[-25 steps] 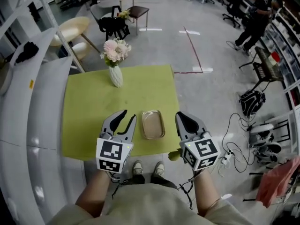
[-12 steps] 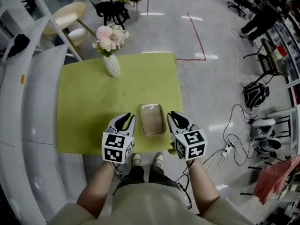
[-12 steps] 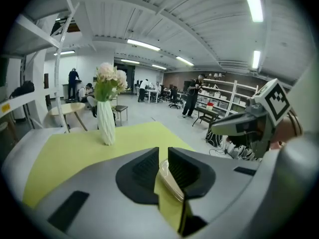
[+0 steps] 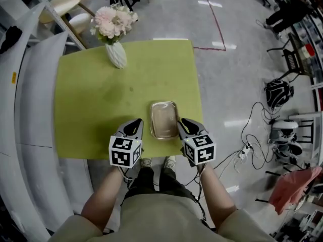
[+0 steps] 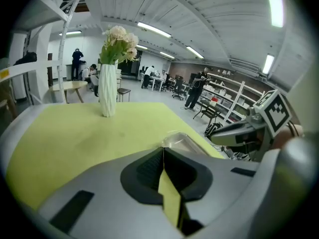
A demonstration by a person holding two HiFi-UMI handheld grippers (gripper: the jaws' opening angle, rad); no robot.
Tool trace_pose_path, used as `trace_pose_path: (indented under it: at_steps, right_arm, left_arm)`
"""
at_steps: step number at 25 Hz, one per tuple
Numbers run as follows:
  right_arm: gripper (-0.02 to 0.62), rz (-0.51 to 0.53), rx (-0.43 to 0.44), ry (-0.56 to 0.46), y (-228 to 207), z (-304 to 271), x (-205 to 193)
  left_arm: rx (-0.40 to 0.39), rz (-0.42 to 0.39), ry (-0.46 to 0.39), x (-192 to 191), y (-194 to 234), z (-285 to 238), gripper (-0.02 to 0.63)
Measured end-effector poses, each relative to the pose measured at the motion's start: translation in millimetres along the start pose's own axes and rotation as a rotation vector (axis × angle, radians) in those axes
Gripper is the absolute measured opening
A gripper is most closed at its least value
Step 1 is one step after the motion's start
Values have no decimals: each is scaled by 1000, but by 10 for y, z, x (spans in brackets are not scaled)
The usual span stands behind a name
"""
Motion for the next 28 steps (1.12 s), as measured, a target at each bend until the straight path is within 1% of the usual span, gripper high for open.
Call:
trace_pose_path:
  at_steps: [5,9,12,14,18,20,25,28]
  right_arm:
    - [84,-15,10,66,-23,-165,-221]
    - [89,-30,11,97,-38,-236,-337]
    - [88,-29,11,104,-55,-251,-353]
    - [56,-23,8,115,-72,-257,-352]
    - [46,-24,14,129,-92,-252,-356]
    - [27,-23,10,131,-89,-247,-360]
    - [21,-34,-14,121,-85,-213,-346]
    - [20,-35,-27,95,-82,-141,-280]
  left_arm:
    - [0,20,66,-215,58,-135,8]
    - [4,49,85,-321,107,-172,8]
    - [7,59,92,-365,120,-172,8]
    - [10,63,93,-378,125,-166,8]
    - [13,63,92,-394,125,-153,8]
    - [13,63,93,-404,115,-145,8]
    - [10,59,89,-411,103,-107,8]
    - [12,56,80,-391,99,-55,8]
Point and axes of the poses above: the fingertips, and each gripper's own axes: z backward along the fingers, y to its left, x out of its top, the point moved 9 cm from there along z, backward along the fingers, and after that the axes turned 6 degrees about z, right-handed, at the moved point
